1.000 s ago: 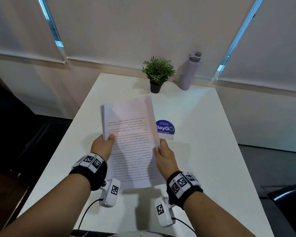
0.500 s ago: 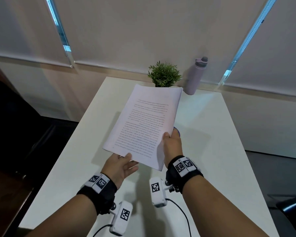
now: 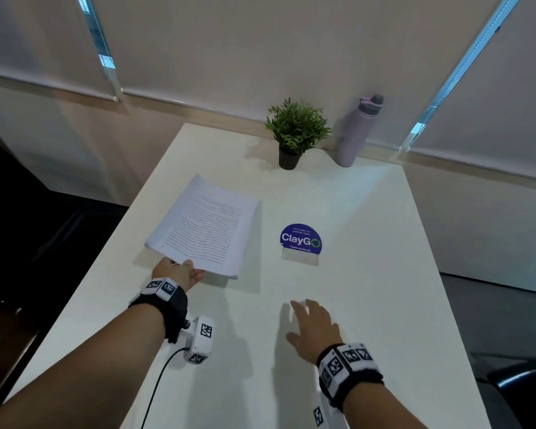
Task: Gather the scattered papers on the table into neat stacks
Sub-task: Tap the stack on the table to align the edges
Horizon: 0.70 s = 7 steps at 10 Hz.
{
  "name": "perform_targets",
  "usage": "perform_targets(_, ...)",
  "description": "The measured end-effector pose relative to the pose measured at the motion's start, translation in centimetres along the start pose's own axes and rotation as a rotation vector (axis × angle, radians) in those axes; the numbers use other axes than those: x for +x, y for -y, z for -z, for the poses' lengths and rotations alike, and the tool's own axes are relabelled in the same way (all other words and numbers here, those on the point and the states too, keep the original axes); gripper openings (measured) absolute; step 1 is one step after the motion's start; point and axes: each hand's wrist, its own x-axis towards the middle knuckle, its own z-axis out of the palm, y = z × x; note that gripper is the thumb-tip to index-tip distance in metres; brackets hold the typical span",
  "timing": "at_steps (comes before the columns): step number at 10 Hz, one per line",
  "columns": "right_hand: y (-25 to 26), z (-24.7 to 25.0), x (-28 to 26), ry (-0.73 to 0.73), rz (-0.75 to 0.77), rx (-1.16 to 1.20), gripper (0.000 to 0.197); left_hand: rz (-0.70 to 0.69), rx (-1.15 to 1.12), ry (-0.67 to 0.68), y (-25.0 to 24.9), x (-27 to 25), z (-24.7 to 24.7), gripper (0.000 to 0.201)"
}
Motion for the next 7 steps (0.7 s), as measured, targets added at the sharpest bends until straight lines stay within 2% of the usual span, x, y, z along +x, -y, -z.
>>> perform_targets(2, -0.5, -1.4, -0.3, 0.129, -0.024, -0.069, 0.082, 0.166, -0.052, 0.007, -0.5, 3.4, -1.5, 0.025)
perform_targets(3, -0.6, -1.7, 0.1, 0.125, -0.026, -0.051, 0.085, 0.210, -0.058, -0.001, -0.7, 4.6, -2.2, 0.023)
perform_targets(4, -0.6, -1.8, 0.3, 0.130, -0.027, -0.042, 0.086, 0.160, 0.039, -0.015, -0.3, 5.3, -3.1, 0.037)
perform_targets(5, -0.6, -1.9, 0.3, 0.126, -0.031, -0.030, 0.086, 0.028, 0.338, -0.075, -0.5, 5.8, -3.3, 0.030)
perform_targets(6, -0.5, -1.7, 0.3, 0.126, -0.032, -0.027, 0.086, 0.007, 0.730, -0.088, -1.1, 6.1, -3.6, 0.027)
perform_targets(7, -0.4, -1.2, 0.1, 0.136, -0.032, -0.021, 0.085, -0.159, 1.153, -0.042, -1.3, 5.9, -3.4, 0.041)
